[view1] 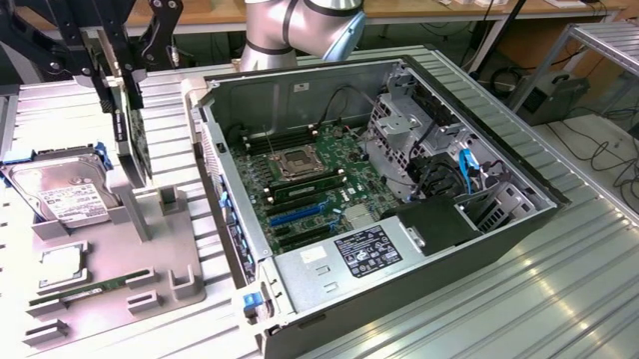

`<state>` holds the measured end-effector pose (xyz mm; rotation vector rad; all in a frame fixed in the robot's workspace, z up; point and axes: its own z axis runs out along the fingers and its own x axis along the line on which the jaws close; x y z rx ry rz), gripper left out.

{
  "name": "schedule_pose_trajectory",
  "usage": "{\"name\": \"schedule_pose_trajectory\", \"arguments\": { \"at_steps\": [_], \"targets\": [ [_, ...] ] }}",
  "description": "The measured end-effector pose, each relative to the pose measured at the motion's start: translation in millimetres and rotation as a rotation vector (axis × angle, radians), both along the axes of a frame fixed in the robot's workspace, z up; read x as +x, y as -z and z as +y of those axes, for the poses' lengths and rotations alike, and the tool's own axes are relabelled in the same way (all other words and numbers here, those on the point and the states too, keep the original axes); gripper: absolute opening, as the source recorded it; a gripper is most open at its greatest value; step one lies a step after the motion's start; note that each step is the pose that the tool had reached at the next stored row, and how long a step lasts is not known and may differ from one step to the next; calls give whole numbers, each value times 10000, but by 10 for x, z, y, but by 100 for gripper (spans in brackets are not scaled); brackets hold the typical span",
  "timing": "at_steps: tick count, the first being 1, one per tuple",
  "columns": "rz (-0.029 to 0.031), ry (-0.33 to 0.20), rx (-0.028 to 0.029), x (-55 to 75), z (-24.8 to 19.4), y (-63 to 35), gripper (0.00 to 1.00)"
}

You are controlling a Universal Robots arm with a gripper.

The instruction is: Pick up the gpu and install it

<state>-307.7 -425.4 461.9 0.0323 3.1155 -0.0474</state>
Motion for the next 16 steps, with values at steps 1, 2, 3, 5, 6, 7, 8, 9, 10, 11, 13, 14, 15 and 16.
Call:
{"name": "schedule_pose_trajectory", "arguments": {
  "at_steps": [1,2,3,5,6,7,8,9,10,11,13,14,15,16],
  "targets": [
    [0,0,0,0,0,-6,27],
    [0,0,0,0,0,-19,27],
    [0,0,0,0,0,-28,27],
    [0,0,0,0,0,-47,27],
    [0,0,0,0,0,-55,27],
    [1,0,0,0,0,-63,27],
    [0,0,0,0,0,-70,27],
    [0,0,0,0,0,-76,27],
    [0,0,0,0,0,-77,27],
    [0,0,0,0,0,-76,27],
    [0,0,0,0,0,-77,27],
    [0,0,0,0,0,-77,27],
    [1,0,-1,0,0,-76,27],
    [1,0,0,1,1,-72,27]
  ]
}}
